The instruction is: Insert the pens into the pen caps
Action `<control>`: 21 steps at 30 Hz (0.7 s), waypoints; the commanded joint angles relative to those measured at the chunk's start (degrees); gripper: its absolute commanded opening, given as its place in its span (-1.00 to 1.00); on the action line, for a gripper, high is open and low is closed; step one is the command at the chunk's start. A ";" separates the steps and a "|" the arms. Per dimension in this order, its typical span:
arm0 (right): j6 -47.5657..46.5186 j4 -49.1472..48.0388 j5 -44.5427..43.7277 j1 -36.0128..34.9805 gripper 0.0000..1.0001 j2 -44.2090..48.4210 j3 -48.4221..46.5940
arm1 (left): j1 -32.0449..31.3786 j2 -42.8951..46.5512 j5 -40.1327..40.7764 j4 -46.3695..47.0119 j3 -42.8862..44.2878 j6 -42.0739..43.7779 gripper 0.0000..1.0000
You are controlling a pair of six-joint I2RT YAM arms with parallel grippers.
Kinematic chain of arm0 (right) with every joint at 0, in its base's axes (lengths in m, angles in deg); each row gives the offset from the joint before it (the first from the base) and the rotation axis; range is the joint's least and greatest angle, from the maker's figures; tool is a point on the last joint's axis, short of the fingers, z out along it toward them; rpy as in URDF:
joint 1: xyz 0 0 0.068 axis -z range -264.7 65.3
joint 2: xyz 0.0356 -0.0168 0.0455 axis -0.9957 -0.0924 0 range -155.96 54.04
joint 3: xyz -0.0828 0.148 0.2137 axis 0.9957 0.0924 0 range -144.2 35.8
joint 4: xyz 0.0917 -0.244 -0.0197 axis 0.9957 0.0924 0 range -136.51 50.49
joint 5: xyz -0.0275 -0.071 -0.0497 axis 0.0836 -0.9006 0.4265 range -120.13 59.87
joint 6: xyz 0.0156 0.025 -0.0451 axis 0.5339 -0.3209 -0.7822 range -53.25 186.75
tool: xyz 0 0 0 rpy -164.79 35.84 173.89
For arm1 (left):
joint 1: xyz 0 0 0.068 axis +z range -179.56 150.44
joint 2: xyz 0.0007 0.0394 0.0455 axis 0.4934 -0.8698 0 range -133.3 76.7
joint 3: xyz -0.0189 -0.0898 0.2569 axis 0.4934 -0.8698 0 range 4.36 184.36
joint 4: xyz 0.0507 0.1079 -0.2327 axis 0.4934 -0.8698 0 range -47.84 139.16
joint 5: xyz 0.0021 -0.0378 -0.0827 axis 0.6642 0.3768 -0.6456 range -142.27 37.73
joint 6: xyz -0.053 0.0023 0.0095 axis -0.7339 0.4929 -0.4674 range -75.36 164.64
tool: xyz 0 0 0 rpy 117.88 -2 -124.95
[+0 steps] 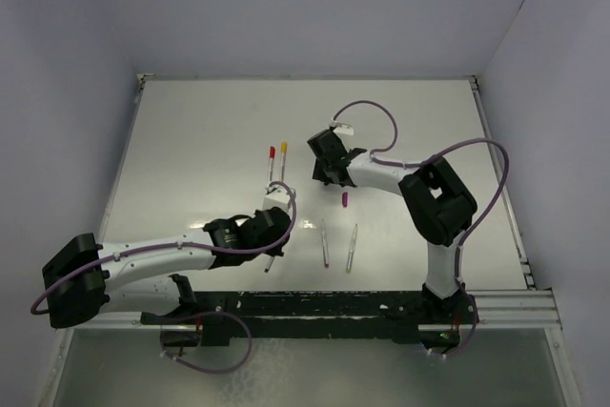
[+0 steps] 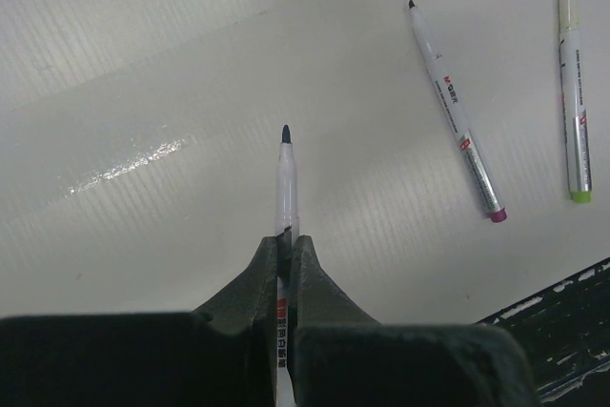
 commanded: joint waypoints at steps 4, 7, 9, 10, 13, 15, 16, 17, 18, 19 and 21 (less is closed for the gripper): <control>1.17 7.84 -2.91 -0.47 -0.21 -3.50 0.27 | -0.14 0.71 0.54 2.39 0.01 0.79 -1.00; 1.41 8.53 -4.11 -0.84 -0.21 -3.36 1.36 | -0.16 0.78 0.65 2.46 0.01 0.60 -1.00; 1.39 9.40 -4.59 -1.07 -0.22 -3.75 1.59 | -0.16 0.88 0.72 2.43 -0.07 0.50 -1.00; 1.26 9.94 -4.93 -1.21 -0.22 -4.17 1.55 | -0.12 1.01 0.78 2.41 -0.08 0.47 -1.00; 0.89 11.70 -6.04 -1.73 -0.24 -5.49 1.14 | -0.17 1.20 0.94 2.31 -0.08 0.33 -1.00; 0.66 12.48 -6.24 -2.13 -0.26 -6.22 1.07 | -0.13 1.27 1.13 2.26 -0.01 0.25 -1.00; 0.56 12.56 -6.14 -2.25 -0.30 -6.53 1.14 | -0.13 1.30 1.24 2.29 -0.01 0.21 -1.00; 0.28 12.45 -5.95 -2.36 -0.35 -6.86 1.27 | -0.13 1.44 1.29 2.14 0.05 0.10 -1.00; 0.05 12.24 -5.60 -2.46 -0.41 -7.15 1.39 | -0.13 1.56 1.42 2.02 0.01 -0.07 -1.00; -0.28 11.82 -5.18 -2.59 -0.47 -7.27 1.54 | -0.13 1.71 1.49 1.94 -0.06 -0.19 -1.00; -1.07 11.02 -4.07 -2.58 -0.66 -7.56 1.63 | -0.14 2.13 1.68 1.74 -0.16 -0.37 -1.00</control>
